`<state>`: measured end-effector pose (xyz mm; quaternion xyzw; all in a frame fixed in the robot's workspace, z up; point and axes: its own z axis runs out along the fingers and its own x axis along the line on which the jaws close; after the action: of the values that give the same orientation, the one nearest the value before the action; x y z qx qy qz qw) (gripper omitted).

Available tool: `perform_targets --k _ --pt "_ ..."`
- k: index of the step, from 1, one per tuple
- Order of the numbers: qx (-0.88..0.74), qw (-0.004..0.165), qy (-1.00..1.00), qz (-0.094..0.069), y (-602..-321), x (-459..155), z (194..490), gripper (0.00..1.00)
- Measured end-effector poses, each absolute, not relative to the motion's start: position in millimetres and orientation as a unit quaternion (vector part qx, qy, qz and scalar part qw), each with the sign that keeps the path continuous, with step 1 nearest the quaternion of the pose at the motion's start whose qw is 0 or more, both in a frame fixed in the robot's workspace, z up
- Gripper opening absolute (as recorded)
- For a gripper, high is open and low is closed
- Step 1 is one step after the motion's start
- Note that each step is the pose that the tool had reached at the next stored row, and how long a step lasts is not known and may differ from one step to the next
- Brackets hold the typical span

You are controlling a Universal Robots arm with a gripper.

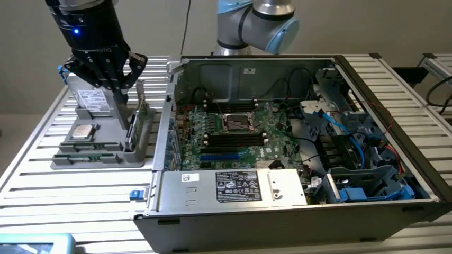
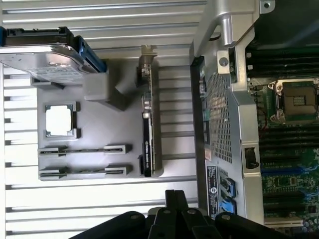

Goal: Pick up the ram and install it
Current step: 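Reach for the ram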

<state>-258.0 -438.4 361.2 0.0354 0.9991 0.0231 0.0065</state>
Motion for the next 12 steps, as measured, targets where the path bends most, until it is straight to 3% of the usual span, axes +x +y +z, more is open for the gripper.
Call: perform_targets --k 12 --pt "0.035 0.006 0.999 0.023 -443 -310 345 0.11"
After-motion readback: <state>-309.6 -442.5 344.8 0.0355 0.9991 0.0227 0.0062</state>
